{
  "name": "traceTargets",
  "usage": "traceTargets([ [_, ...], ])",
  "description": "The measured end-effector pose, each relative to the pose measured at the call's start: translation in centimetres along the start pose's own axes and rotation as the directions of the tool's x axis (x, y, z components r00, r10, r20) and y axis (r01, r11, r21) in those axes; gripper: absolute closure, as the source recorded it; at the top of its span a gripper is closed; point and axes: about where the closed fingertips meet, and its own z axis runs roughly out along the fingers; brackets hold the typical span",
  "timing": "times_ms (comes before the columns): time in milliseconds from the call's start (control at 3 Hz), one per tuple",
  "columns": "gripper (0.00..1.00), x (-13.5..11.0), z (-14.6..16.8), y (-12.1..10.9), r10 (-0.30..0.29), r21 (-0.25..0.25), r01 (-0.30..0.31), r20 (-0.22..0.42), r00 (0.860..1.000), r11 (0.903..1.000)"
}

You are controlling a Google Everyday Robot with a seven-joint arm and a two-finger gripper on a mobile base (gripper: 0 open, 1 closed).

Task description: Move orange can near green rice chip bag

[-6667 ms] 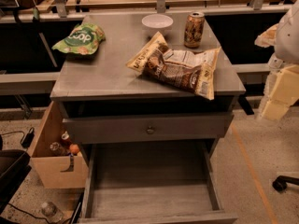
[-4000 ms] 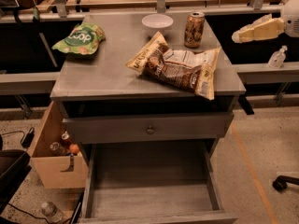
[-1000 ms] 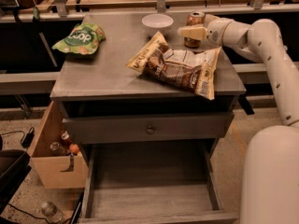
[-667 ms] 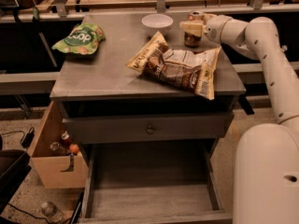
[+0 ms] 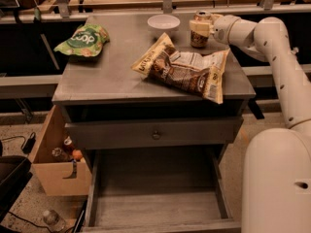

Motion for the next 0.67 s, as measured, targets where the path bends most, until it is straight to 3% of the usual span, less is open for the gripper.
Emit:
traceTargets([
  [333, 1.0, 0.07, 0.29, 0.22, 0.001, -0.004, -0.001, 0.0, 1.0, 1.0],
  [667, 1.0, -0.56, 0.22, 0.36, -0.02, -0.007, 0.02, -0.017, 1.0, 0.9998],
])
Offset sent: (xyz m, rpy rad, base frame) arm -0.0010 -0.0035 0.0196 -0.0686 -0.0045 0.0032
